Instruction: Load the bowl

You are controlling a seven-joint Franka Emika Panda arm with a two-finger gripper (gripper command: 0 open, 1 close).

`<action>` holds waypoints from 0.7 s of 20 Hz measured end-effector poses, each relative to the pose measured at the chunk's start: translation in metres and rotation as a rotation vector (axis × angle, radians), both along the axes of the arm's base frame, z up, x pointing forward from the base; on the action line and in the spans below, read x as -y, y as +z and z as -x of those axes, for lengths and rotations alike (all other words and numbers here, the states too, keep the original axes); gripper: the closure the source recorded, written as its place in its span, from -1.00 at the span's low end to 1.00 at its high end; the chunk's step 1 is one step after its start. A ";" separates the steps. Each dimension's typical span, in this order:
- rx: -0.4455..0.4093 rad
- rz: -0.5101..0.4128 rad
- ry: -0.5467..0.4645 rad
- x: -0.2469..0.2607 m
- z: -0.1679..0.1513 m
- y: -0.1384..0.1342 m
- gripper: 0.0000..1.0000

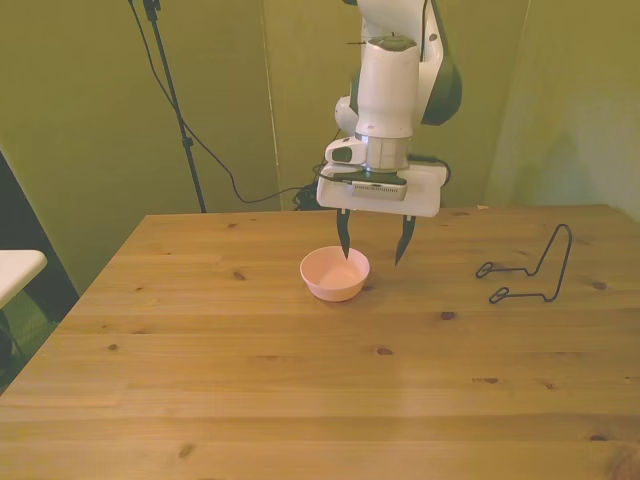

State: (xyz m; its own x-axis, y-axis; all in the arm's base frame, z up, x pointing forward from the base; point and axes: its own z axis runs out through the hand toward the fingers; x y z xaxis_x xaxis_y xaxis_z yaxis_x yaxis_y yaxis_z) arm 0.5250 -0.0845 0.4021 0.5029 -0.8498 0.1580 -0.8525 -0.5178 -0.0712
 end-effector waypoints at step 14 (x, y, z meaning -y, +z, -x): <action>-0.049 -0.007 -0.001 -0.001 -0.013 -0.041 1.00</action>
State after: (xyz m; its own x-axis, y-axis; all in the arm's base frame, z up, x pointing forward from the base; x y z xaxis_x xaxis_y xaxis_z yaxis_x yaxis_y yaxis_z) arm 0.5376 -0.0833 0.3611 0.5094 -0.8511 0.1268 -0.8554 -0.5169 -0.0330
